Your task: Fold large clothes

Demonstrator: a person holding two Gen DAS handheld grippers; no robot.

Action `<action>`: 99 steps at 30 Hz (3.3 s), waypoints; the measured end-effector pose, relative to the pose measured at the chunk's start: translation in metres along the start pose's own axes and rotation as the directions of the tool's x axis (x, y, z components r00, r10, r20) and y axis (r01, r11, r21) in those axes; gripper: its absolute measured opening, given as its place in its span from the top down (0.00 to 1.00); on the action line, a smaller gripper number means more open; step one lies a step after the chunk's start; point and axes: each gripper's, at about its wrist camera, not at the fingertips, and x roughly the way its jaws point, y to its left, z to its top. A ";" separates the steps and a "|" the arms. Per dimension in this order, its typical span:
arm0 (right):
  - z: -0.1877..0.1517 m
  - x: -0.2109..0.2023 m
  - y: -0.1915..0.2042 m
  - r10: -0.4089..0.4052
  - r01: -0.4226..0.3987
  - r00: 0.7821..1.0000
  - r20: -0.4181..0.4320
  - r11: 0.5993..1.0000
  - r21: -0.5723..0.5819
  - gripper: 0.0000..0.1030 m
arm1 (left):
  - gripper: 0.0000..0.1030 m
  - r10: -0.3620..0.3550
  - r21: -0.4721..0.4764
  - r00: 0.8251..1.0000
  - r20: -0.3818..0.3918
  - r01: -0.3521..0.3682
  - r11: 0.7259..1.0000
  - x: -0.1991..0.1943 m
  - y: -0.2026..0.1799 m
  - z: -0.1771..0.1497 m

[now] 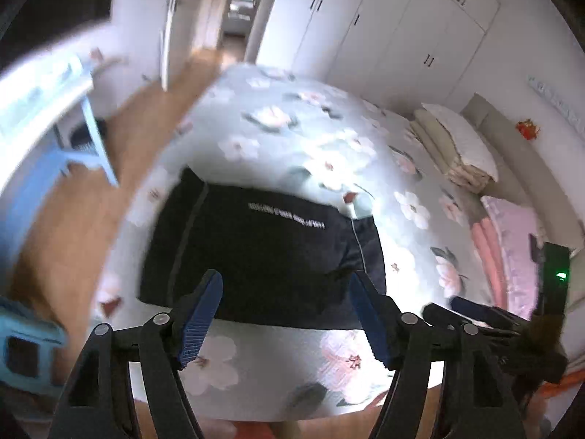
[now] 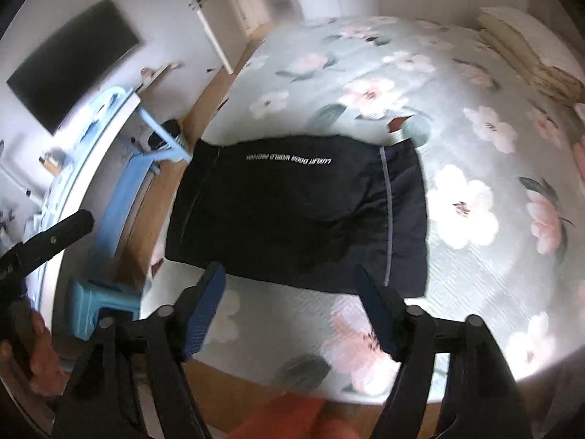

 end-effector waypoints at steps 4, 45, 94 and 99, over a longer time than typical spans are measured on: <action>-0.001 -0.057 0.014 -0.069 0.070 0.995 0.068 0.998 -0.008 0.14 | 0.26 0.048 0.046 0.998 0.037 -0.049 0.998 -0.044 -0.029 0.005; 0.040 -0.104 0.079 -0.188 0.187 0.981 0.047 0.982 0.029 0.10 | 0.22 0.244 0.100 0.970 -0.016 -0.242 0.965 -0.098 -0.032 0.042; 0.099 0.003 0.076 -0.253 0.265 0.960 -0.121 0.960 0.091 0.09 | 0.22 0.344 0.213 0.930 -0.131 -0.313 0.926 0.037 -0.002 0.112; 0.102 0.007 0.074 -0.254 0.267 0.958 -0.130 0.959 0.093 0.09 | 0.22 0.350 0.229 0.928 -0.128 -0.316 0.921 0.041 -0.005 0.113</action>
